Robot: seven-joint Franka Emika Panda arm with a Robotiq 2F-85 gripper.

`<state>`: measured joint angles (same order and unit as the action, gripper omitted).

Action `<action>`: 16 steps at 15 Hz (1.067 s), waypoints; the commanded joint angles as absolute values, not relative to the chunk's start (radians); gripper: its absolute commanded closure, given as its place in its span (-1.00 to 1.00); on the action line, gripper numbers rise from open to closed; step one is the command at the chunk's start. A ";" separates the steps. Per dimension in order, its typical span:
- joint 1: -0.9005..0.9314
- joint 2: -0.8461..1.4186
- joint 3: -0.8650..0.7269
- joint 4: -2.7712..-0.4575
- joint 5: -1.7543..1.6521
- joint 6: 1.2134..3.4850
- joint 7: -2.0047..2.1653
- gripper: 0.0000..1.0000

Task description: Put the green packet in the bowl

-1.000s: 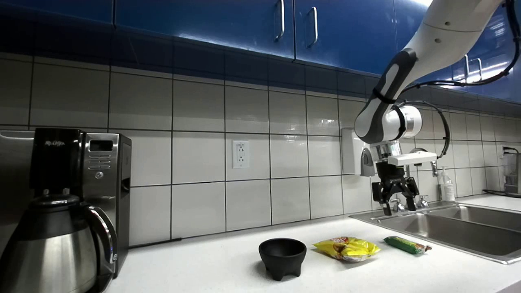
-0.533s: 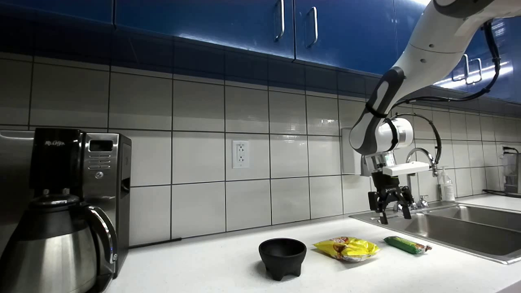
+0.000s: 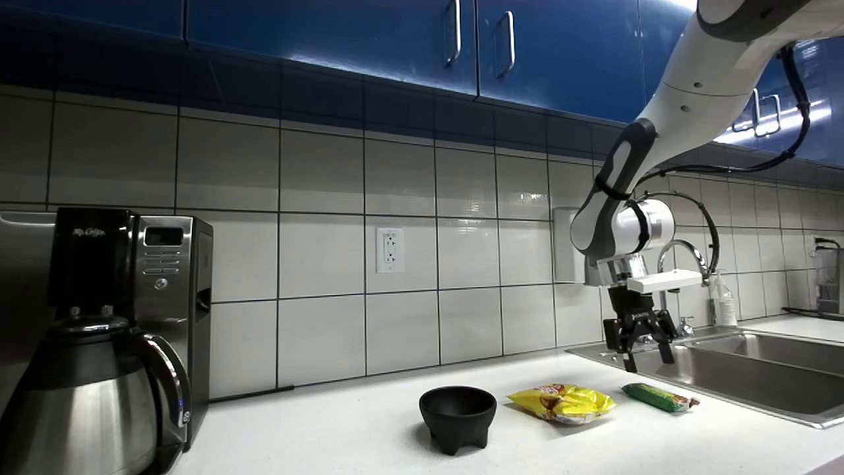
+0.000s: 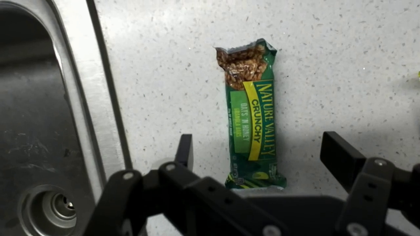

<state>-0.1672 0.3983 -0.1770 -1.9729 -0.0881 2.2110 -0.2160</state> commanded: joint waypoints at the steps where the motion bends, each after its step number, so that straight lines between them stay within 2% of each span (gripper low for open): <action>1: -0.205 0.415 -0.163 -1.960 -0.089 2.205 -0.249 -1.00; 16: -0.206 0.458 -0.152 -1.983 -0.113 2.225 -0.259 -1.00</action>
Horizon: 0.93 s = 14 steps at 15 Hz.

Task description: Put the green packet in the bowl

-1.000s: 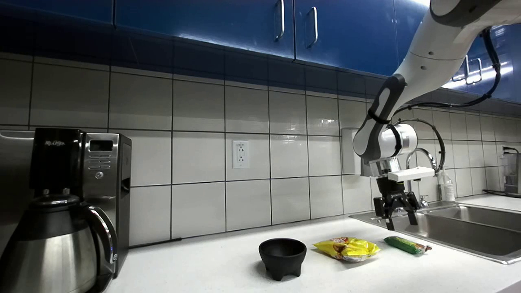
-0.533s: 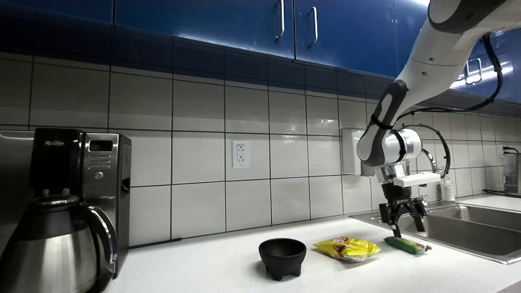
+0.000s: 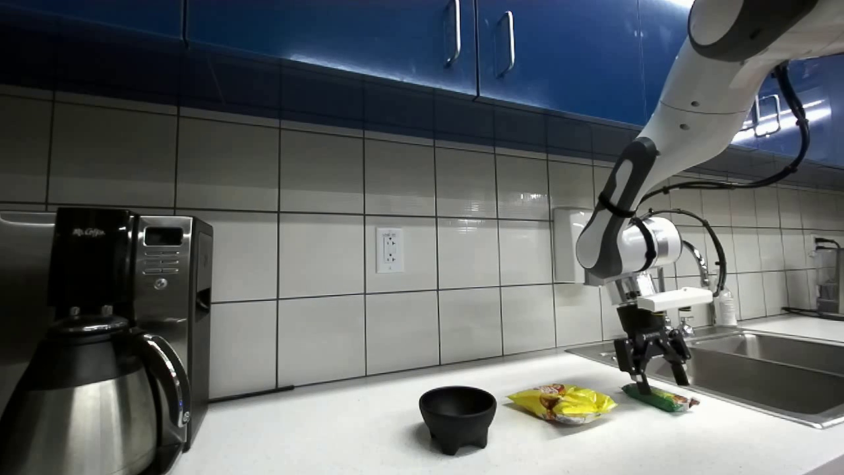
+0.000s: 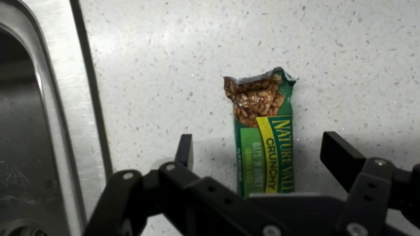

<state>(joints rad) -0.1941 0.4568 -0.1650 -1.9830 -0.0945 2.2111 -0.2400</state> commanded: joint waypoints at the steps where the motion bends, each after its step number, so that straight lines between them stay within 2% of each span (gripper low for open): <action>1: -0.207 0.460 -0.151 -1.981 -0.114 2.228 -0.261 -1.00; 14: -0.209 0.501 -0.139 -1.972 -0.114 2.297 -0.284 -1.00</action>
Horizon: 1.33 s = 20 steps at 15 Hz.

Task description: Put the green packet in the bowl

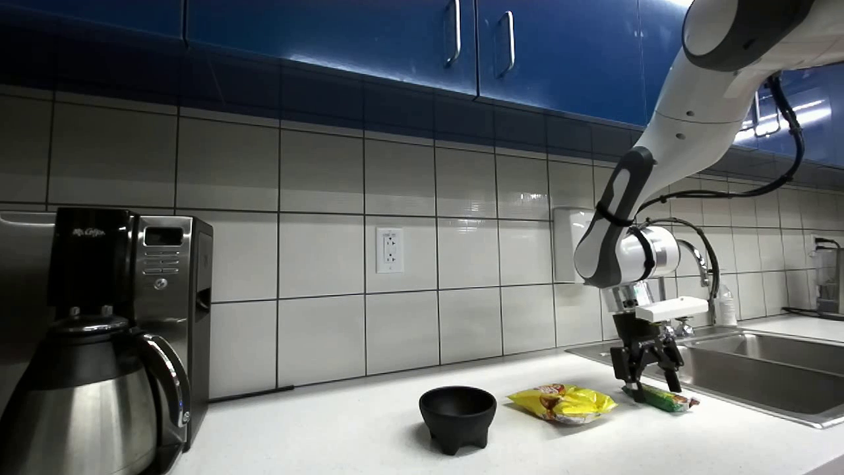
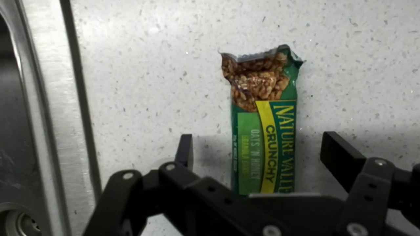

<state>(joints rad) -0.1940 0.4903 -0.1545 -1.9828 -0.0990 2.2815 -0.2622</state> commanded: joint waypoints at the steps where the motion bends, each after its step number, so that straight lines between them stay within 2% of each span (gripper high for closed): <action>1: -0.207 0.503 -0.139 -1.970 -0.117 2.294 -0.282 -1.00; 2: -0.208 0.504 -0.137 -1.969 -0.117 2.292 -0.287 -0.50; 3: -0.209 0.504 -0.135 -1.970 -0.115 2.293 -0.291 -0.47; 10: -0.211 0.485 -0.124 -1.970 -0.108 2.295 -0.307 0.61; 11: -0.213 0.479 -0.124 -1.972 -0.104 2.295 -0.305 0.69; 20: -0.234 0.252 -0.138 -2.039 -0.044 2.277 -0.290 0.69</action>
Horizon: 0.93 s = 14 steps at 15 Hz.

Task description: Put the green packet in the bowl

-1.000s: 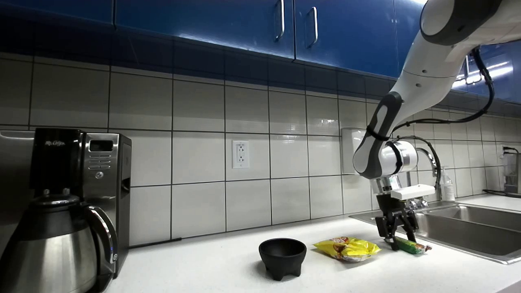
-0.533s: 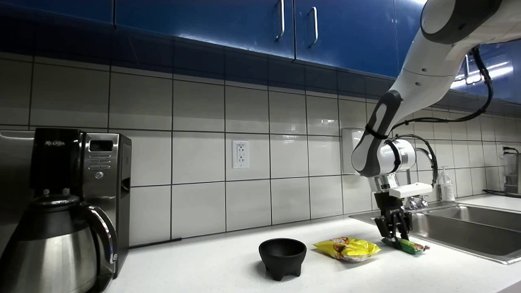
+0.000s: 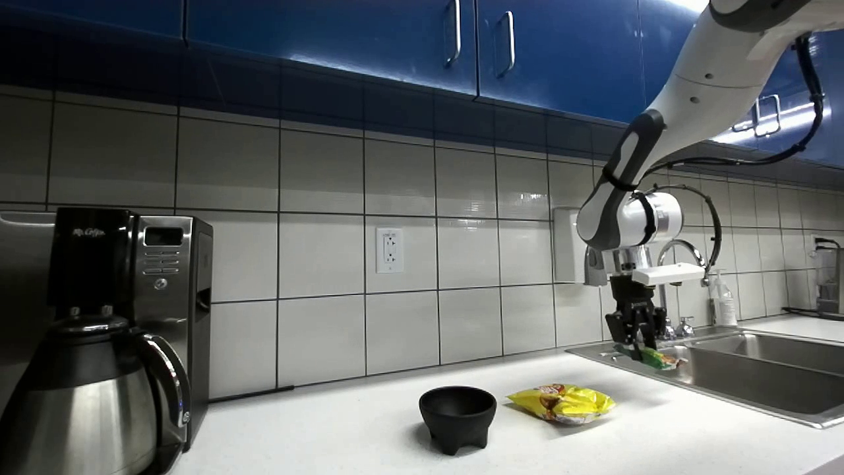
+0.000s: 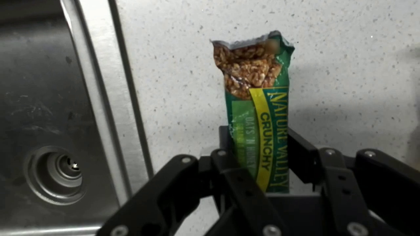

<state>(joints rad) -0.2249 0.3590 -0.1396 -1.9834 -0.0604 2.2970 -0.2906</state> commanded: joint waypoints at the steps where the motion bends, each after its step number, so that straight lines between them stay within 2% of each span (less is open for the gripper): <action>1: -0.231 0.226 -0.142 -2.047 -0.044 2.269 -0.288 0.69; 14: -0.132 -0.006 -0.113 -2.196 -0.060 2.191 -0.247 0.69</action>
<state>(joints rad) -0.1599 0.0575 -0.1342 -2.1654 -0.0571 2.2335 -0.2790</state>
